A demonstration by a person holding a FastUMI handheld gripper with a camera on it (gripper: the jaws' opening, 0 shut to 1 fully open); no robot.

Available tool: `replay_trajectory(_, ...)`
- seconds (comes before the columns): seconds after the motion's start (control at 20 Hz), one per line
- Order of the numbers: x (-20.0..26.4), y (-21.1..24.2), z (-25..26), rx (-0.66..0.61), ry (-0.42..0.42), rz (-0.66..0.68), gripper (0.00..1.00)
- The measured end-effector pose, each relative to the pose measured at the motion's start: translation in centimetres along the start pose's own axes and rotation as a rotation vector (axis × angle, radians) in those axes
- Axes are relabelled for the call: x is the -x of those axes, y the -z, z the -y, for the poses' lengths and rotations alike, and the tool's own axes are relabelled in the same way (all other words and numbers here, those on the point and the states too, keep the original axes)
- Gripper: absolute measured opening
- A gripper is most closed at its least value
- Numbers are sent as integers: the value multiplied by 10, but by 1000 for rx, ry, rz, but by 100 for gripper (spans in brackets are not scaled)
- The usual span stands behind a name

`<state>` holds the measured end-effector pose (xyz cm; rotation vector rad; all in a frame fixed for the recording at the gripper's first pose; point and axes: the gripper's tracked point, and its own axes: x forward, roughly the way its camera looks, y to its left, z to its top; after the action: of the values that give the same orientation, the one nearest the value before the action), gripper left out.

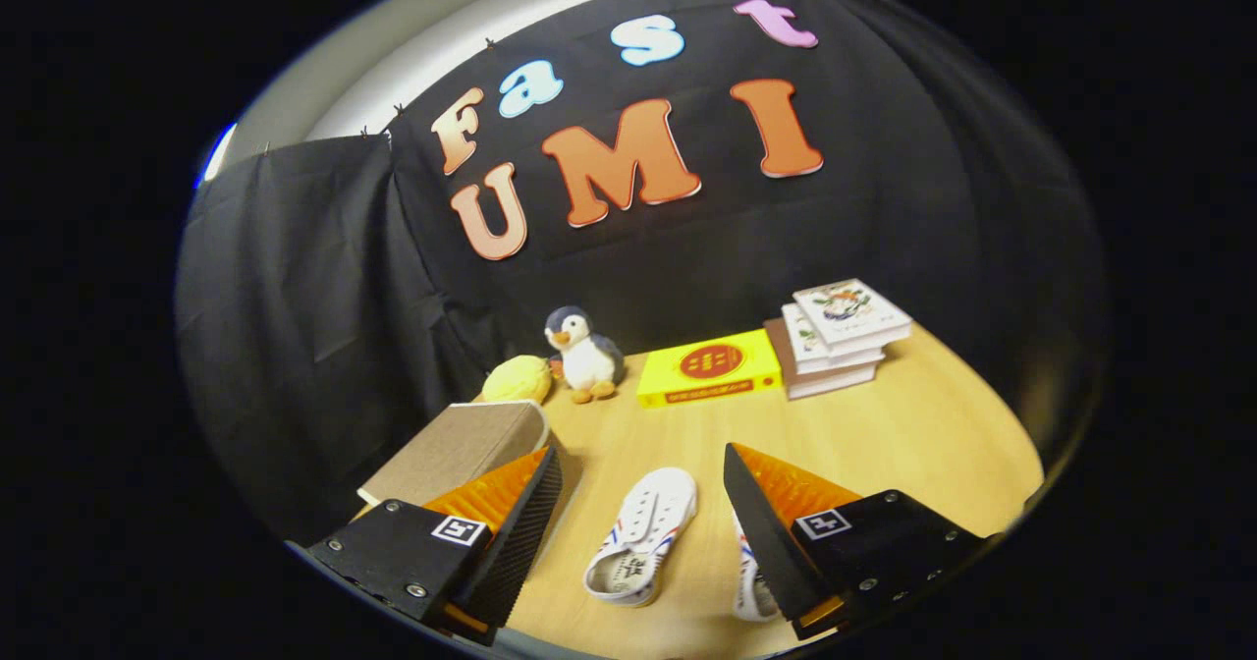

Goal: Open the storage box then place both shoes into the box .Put the left shoe in first, then the right shoe, with the right side of both shoes facing outward in a uniform manner.

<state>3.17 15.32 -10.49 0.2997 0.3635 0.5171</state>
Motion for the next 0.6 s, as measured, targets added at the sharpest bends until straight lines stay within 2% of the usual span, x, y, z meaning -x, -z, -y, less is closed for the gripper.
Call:
replay_trajectory(0.3, -32, 53, -56, -315, -273, -213, 99)
replay_trajectory(0.6, -61, 84, -102, -500, -454, -376, 98)
